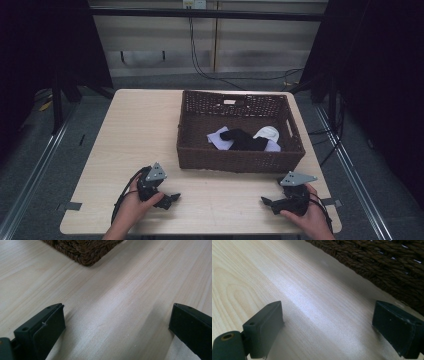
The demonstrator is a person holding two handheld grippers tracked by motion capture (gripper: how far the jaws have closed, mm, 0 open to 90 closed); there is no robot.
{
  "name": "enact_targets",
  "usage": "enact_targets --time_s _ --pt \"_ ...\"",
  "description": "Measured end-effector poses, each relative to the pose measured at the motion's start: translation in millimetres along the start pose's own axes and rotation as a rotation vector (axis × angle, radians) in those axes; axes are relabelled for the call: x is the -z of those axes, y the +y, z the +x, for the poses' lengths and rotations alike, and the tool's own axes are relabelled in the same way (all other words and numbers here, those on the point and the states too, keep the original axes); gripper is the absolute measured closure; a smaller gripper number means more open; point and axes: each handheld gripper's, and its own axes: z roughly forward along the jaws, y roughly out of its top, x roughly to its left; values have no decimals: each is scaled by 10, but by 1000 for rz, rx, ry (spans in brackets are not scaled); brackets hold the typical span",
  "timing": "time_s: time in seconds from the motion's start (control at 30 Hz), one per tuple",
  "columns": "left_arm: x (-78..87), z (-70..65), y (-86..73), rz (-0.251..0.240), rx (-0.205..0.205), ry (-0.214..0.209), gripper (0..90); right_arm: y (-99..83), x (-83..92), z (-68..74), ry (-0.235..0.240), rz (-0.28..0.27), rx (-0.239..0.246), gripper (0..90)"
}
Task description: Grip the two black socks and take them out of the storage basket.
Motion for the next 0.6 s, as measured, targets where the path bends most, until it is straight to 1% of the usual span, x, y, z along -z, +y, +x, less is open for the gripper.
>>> enact_targets --time_s 0.37,0.47,0.5,0.57,0.6 --pt "0 0 0 0 0 -1 0 1 1 6 -6 1 -5 93" --pt "-1 0 0 -1 1 0 0 7 11 0 3 8 -3 111" --pt "0 1 0 0 -1 0 0 18 22 -5 16 15 -3 133" --pt "0 0 0 0 0 0 0 43 44 -9 46 40 -9 138" --pt "0 0 0 -1 0 0 0 55 51 -8 49 55 2 145"
